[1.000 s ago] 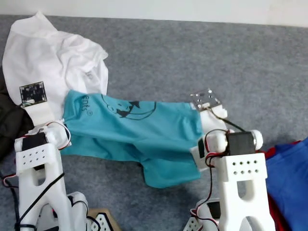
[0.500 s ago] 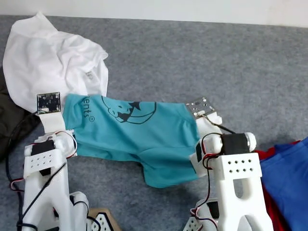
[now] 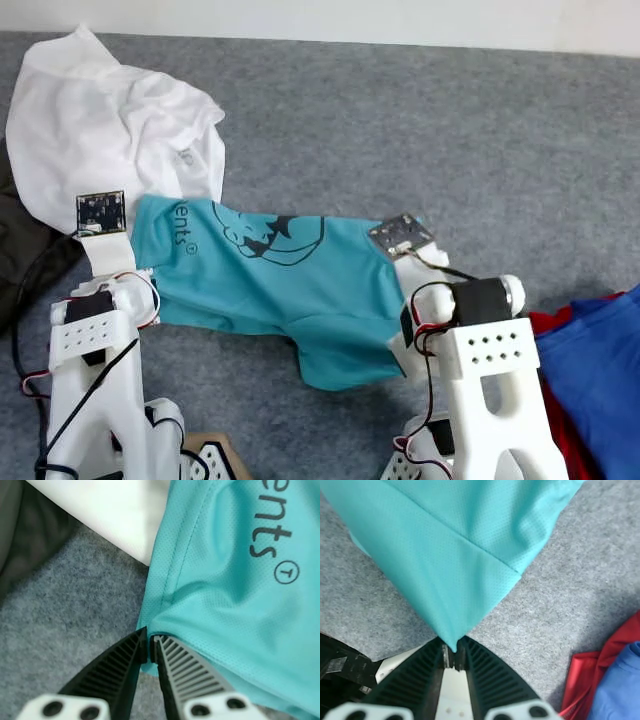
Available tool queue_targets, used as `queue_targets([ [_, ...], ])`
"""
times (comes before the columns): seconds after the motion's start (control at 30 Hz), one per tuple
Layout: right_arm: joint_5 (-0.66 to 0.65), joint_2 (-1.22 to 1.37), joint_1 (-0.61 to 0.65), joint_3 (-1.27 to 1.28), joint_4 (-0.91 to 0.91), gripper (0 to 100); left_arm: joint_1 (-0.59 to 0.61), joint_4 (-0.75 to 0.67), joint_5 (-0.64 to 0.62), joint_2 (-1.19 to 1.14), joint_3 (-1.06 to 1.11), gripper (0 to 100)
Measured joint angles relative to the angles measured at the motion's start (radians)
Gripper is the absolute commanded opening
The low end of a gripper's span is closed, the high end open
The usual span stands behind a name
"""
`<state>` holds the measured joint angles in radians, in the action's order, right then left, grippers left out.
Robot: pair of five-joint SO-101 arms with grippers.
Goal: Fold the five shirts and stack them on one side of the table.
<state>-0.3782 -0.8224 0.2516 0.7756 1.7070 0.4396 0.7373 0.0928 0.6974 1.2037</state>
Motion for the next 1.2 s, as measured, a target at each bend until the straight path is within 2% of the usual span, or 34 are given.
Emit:
queue_targets([
  [0.13, -0.034, 0.0, 0.0, 0.051, -0.055, 0.9, -0.032, -0.002, 0.0, 0.0, 0.044, 1],
  [0.2, -0.037, 0.0, 0.0, 0.074, -0.094, 1.6, -0.049, -0.002, 0.0, 0.0, 0.049, 4],
  [0.4, -0.04, 0.0, 0.0, 0.084, -0.13, 19.4, -0.055, -0.002, 0.0, 0.0, 0.049, 31],
  [0.5, -0.04, 0.0, 0.0, 0.084, -0.135, 21.9, -0.055, -0.002, 0.0, 0.0, 0.049, 38],
  [0.63, -0.04, 0.0, 0.0, 0.069, -0.137, 21.9, -0.049, -0.002, 0.002, 0.0, 0.02, 38],
  [0.8, -0.038, 0.0, 0.0, -0.014, -0.137, 21.9, 0.054, 0.009, 0.003, 0.0, -0.091, 38],
  [1.0, 0.054, 0.0, 0.0, -0.044, -0.235, 21.9, 0.135, 0.157, 0.003, 0.0, -0.23, 38],
  [1.2, 0.158, 0.138, 0.0, -0.077, -0.334, 21.9, 0.141, 0.295, 0.003, 0.0, -0.279, 38],
])
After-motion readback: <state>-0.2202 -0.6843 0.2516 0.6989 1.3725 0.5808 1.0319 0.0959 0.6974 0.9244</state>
